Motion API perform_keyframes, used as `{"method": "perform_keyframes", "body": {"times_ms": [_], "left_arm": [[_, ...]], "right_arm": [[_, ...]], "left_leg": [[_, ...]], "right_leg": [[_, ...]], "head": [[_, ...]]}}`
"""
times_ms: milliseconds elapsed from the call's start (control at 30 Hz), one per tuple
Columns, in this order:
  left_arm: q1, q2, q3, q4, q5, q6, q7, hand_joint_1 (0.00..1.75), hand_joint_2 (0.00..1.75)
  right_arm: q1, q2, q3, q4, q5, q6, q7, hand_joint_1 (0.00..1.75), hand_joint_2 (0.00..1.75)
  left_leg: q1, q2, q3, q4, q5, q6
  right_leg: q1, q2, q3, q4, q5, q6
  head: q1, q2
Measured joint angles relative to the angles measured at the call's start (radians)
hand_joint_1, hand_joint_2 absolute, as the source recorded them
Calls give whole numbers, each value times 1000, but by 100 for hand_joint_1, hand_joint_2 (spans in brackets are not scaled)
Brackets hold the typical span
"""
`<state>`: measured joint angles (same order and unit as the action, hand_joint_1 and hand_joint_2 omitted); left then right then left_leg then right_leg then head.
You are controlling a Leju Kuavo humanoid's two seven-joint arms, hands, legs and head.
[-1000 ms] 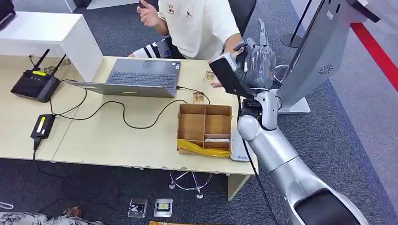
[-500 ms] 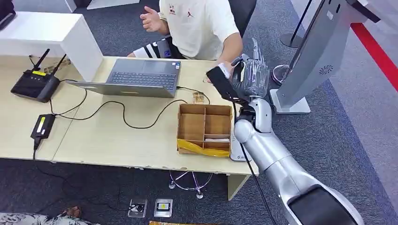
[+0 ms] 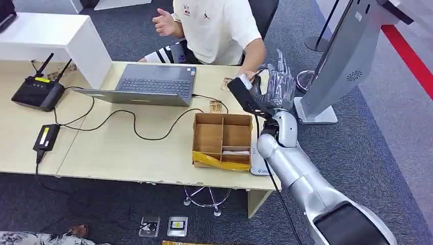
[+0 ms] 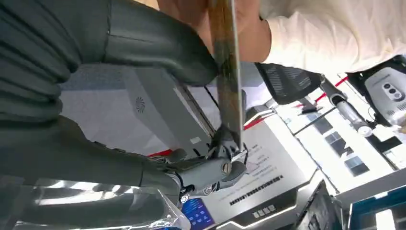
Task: Pass the card to the sensor for recognition and then transmit it.
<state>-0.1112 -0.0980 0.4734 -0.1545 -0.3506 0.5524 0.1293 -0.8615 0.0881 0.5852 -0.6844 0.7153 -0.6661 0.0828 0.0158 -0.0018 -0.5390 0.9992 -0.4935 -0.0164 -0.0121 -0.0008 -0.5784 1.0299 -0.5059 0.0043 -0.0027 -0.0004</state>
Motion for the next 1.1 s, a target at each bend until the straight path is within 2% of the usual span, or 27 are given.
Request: {"method": "perform_keyframes", "body": {"times_ms": [233,467,633,800,867,967,1100], "left_arm": [[1,0,0,0,13,12,0,0,175],[3,-3,0,0,35,54,20,0,175],[3,-17,0,0,45,102,43,0,175],[2,-31,0,1,45,121,58,0,175],[2,-33,0,1,45,121,60,0,175],[1,-35,0,1,45,129,60,0,175],[1,-38,1,1,30,140,63,0,175]], "right_arm": [[34,-39,-26,-22,-24,-4,-14,0,175],[149,-124,-100,-154,-70,-5,-27,0,175],[297,-215,-164,-231,-184,-5,-79,0,175],[415,-292,-252,-221,-297,-5,-167,0,175],[441,-312,-278,-213,-312,-5,-180,0,175],[464,-335,-309,-201,-348,-3,-152,0,175],[500,-359,-335,-140,-478,7,-112,0,175]], "left_leg": [[0,1,1,0,0,0],[0,2,2,1,-1,0],[0,0,2,1,-2,2],[-1,1,0,0,-3,3],[-1,1,0,0,-3,3],[-1,2,1,0,-3,3],[-1,1,1,0,-3,3]], "right_leg": [[0,0,0,0,0,0],[0,0,0,-1,0,0],[0,-1,1,-2,0,0],[-1,-1,1,-2,0,0],[-1,-1,1,-2,0,0],[-1,0,0,-3,0,0],[0,0,0,-2,-1,0]], "head": [[0,0],[0,0],[0,0],[0,0],[0,0],[-1,0],[0,0]]}}
